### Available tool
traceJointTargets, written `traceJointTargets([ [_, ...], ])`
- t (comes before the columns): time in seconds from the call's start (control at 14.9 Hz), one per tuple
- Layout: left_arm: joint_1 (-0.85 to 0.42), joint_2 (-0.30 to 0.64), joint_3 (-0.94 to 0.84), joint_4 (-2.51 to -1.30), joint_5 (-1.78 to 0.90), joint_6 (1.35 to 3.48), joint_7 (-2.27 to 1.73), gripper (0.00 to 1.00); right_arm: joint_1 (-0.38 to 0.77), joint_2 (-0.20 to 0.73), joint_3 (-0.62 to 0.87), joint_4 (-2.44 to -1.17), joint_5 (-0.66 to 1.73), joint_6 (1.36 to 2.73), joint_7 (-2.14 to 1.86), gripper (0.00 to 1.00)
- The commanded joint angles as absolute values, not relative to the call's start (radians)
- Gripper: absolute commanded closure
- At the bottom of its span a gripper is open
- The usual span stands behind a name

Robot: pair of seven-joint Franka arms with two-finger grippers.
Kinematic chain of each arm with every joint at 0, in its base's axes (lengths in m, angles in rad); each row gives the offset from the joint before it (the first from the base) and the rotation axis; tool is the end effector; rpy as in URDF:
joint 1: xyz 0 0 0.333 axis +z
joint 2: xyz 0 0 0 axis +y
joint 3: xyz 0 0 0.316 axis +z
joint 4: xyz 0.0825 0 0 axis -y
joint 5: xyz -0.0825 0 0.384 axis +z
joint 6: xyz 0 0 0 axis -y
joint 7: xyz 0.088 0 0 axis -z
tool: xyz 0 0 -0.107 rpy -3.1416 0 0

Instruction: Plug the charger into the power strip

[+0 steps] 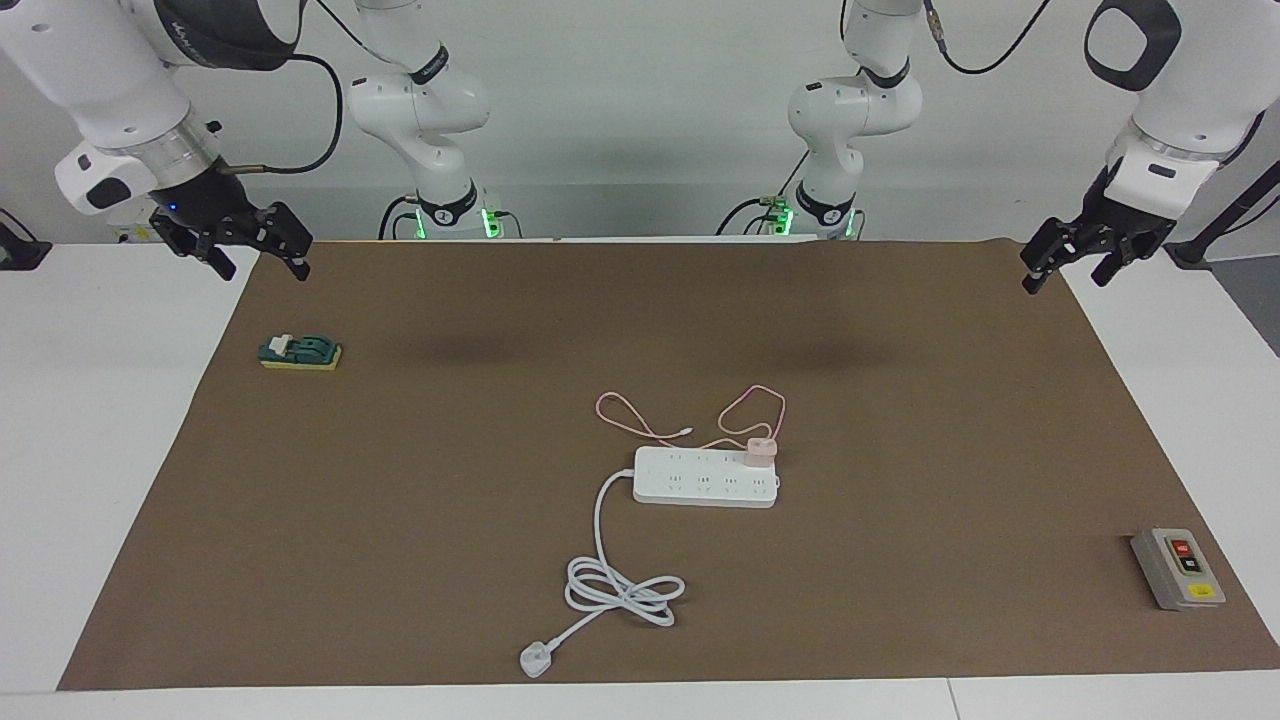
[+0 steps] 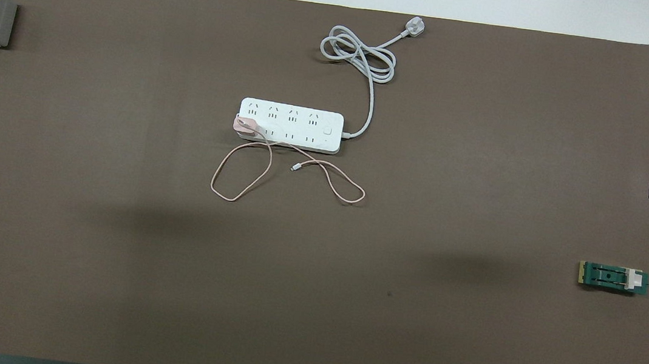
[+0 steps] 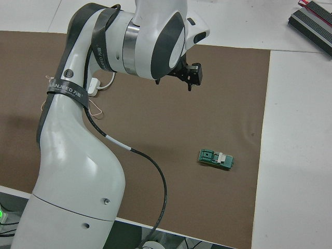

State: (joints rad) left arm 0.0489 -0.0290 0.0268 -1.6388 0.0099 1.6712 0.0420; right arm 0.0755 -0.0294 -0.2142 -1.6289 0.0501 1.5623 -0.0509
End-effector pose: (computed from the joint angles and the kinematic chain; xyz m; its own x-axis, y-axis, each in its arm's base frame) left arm 0.5530 0.0431 0.6173 0.9976 0.0326 0.0609 0.0334 -0.9994 -0.0117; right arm 0.5388 -0.0715 0.6123 0.9956 -0.0869 -0.0349 -0.0889 -0.9943 -0.0581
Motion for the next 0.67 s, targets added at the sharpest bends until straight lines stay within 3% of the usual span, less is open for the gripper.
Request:
traceJointTargets([
  [0.0,0.061,-0.02,0.018,-1.617,-0.002,1.652,0.044,0.0,0.074,-0.037,-0.209,-1.623,0.032,1.542,-0.067,0.0],
  [0.61,0.0,-0.051,0.037,-1.678,0.005,1.674,0.034,0.0,0.074,-0.037,-0.209,-1.623,0.032,1.542,-0.067,0.0],
])
